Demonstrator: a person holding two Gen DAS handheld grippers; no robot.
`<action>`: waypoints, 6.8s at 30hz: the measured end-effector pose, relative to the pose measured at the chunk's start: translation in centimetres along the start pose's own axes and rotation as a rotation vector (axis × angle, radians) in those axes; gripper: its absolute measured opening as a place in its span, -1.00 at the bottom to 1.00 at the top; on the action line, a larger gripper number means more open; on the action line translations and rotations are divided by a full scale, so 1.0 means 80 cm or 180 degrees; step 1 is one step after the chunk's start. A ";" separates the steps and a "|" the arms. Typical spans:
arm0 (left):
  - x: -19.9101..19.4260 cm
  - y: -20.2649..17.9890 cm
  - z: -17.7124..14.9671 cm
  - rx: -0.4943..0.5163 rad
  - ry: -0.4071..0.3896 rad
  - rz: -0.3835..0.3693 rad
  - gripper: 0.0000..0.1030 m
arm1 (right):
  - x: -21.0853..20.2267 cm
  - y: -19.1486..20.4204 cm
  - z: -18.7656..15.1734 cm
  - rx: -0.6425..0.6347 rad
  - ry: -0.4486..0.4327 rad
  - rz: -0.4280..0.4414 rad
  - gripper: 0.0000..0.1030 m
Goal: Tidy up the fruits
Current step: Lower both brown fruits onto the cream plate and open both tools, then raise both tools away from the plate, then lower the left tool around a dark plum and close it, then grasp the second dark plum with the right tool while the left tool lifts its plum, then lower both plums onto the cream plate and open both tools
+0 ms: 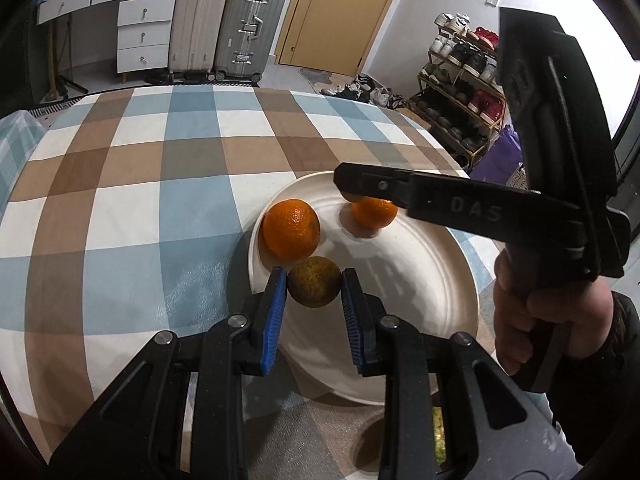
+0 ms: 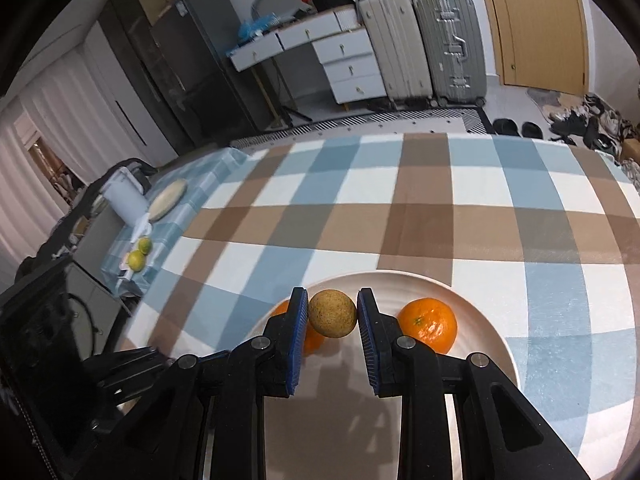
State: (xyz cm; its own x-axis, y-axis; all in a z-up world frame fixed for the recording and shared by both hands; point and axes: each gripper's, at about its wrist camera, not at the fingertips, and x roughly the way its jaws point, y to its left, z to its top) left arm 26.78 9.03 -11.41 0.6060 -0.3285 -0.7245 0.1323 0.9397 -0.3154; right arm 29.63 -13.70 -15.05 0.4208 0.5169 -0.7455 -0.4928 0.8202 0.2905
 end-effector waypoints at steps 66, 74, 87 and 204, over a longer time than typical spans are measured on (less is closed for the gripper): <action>-0.246 -0.160 -0.181 0.0255 -0.0680 0.0392 0.98 | -0.329 0.051 -0.257 0.0197 -0.1099 -0.0185 1.00; -0.220 -0.165 -0.212 0.0337 -0.0447 0.0292 0.98 | -0.327 0.055 -0.291 0.0208 -0.0966 -0.0153 1.00; -0.149 -0.174 -0.245 0.0465 0.0105 0.0069 0.98 | -0.295 0.026 -0.320 0.0433 -0.0775 -0.0168 1.00; 0.009 -0.092 0.017 0.0303 0.0038 -0.0032 -0.57 | -0.144 -0.078 -0.093 0.0716 -0.0462 0.0464 -0.55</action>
State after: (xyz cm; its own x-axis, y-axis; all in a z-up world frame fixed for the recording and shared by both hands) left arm 27.33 2.03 -8.78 0.5950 -0.3385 -0.7290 0.2126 0.9410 -0.2634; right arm 22.21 -26.62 -12.76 0.4705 0.6494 -0.5974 -0.3819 0.7602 0.5257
